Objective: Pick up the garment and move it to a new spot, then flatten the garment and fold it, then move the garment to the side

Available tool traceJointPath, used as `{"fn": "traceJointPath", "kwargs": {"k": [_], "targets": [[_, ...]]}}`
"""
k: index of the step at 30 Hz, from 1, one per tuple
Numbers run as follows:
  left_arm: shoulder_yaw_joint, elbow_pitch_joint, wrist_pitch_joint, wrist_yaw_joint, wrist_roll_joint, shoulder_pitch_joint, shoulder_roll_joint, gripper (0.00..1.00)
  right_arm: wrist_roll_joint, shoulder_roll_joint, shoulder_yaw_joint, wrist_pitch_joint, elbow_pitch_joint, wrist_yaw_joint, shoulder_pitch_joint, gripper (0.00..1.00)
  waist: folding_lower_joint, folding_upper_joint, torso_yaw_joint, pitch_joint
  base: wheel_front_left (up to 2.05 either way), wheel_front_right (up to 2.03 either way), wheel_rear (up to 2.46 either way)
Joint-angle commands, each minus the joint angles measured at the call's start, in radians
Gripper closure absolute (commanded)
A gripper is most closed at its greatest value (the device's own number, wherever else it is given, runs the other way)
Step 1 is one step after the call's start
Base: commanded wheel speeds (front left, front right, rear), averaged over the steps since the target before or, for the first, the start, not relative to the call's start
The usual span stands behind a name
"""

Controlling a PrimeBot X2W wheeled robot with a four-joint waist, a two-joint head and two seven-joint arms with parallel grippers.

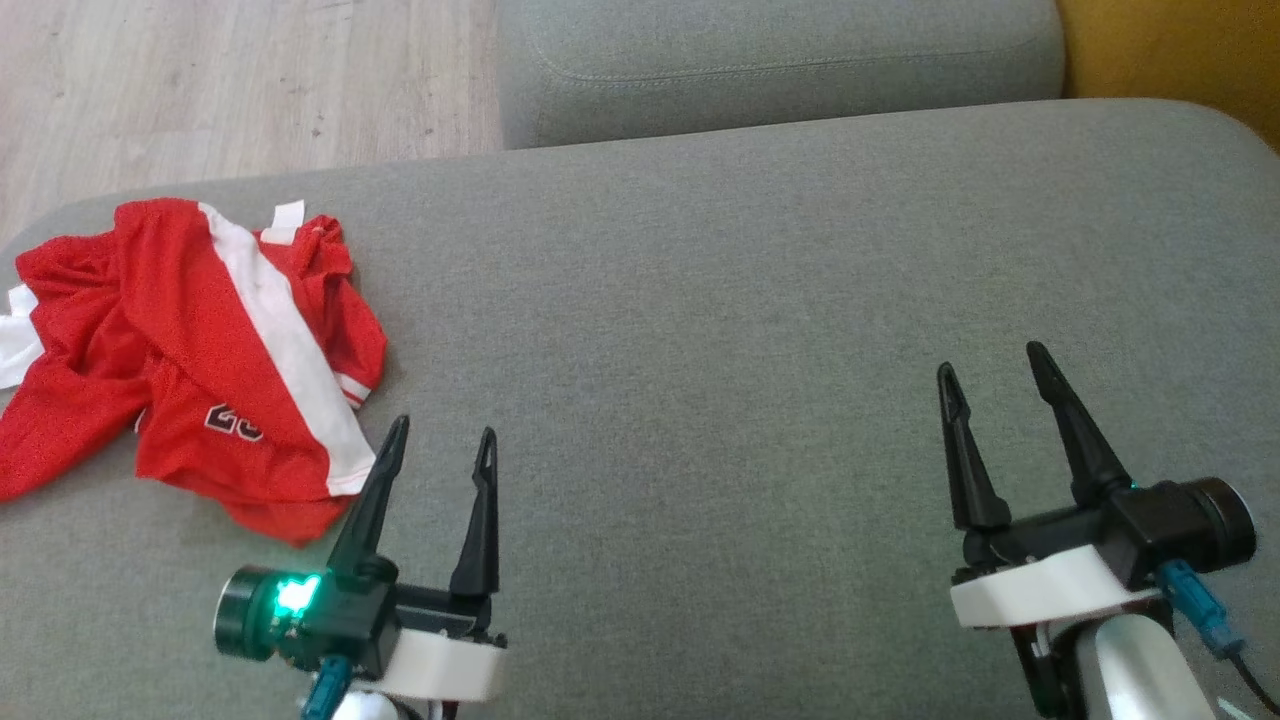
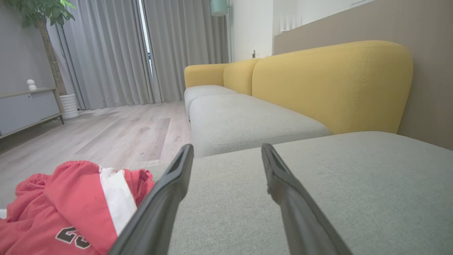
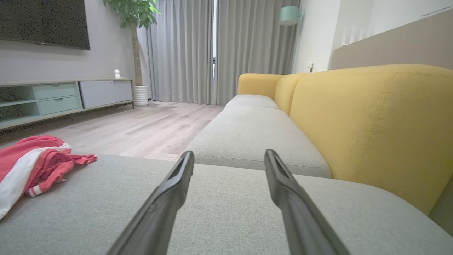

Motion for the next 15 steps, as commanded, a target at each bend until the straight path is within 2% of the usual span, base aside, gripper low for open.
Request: {"fn": "traceJointPath", "kwargs": {"k": [1,5,8,11,15], "targets": [[0.018,-0.044,-0.014,0.001,0.030,-0.054,0.009,0.00,-0.032,-0.008,0.031,-0.015,-0.042,-0.001,-0.028,0.00,-0.0001,0.0000,0.001,0.000,0.00,0.00,0.00],[0.031,-0.077,-0.026,-0.018,0.029,-0.047,-0.010,0.00,-0.063,-0.008,0.031,-0.027,-0.044,-0.001,-0.025,0.00,-0.0001,0.0000,0.004,-0.001,0.00,0.00,0.00],[0.093,-0.104,-0.038,-0.064,0.021,-0.027,-0.040,0.00,-0.038,-0.008,0.028,-0.039,-0.058,-0.001,-0.021,0.00,-0.0001,0.0000,0.005,0.000,0.00,0.00,0.00],[0.147,-0.100,-0.040,-0.103,-0.002,-0.012,-0.065,0.00,0.028,-0.008,0.023,-0.041,-0.041,-0.001,-0.009,0.00,-0.0001,0.0000,0.009,-0.001,0.00,0.00,0.00],[0.209,-0.068,-0.040,-0.166,-0.050,-0.001,-0.087,0.00,0.174,-0.008,0.015,-0.041,-0.009,-0.001,0.000,0.00,-0.0001,0.0000,0.014,-0.004,0.00,0.00,0.00]]}}
